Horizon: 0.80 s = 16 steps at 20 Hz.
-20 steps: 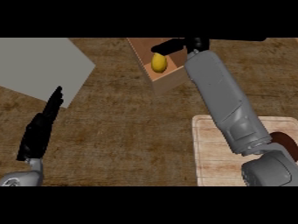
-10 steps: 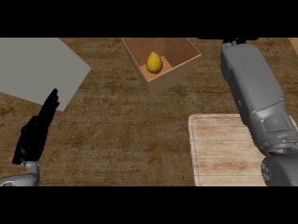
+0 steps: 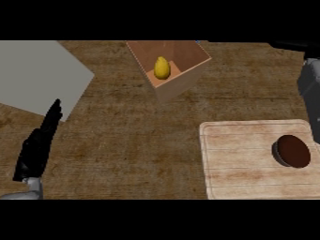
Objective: Pick the lemon from the cutting board and place it in the cardboard box
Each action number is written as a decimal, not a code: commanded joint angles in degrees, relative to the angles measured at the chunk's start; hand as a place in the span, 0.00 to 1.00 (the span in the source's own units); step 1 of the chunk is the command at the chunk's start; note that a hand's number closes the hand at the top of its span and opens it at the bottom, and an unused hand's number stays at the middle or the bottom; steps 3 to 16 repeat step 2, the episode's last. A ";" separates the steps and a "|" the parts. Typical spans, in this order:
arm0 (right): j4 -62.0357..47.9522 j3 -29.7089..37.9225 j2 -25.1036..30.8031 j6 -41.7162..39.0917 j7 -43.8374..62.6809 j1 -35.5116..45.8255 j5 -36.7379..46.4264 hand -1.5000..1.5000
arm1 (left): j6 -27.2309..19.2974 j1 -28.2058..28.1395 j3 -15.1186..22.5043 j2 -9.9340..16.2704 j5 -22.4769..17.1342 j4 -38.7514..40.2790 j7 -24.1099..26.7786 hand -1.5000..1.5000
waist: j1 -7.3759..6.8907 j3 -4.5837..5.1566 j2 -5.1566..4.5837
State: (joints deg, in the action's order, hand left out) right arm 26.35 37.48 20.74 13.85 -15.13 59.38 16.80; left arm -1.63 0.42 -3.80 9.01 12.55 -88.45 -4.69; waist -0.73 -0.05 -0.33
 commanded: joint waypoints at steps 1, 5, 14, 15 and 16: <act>1.03 0.21 4.71 -7.02 -1.71 -4.66 -2.67 0.00 | 0.50 -2.95 1.26 -0.27 0.40 -5.17 -1.86 0.50 | 0.16 0.01 0.30; 0.84 0.19 8.62 -11.35 -1.43 -5.46 -2.58 0.00 | -0.59 -0.02 0.02 -0.57 0.30 -1.28 -1.60 0.50 | 0.62 0.01 0.23; 0.84 0.19 8.62 -11.35 -1.43 -5.46 -2.58 0.00 | -0.59 -0.02 0.02 -0.57 0.30 -1.28 -1.60 0.50 | 0.62 0.01 0.23; 0.84 0.19 8.62 -11.35 -1.43 -5.46 -2.58 0.00 | -0.59 -0.02 0.02 -0.57 0.30 -1.28 -1.60 0.50 | 0.62 0.01 0.23; 0.84 0.19 8.62 -11.35 -1.43 -5.46 -2.58 0.00 | -0.59 -0.02 0.02 -0.57 0.30 -1.28 -1.60 0.50 | 0.62 0.01 0.23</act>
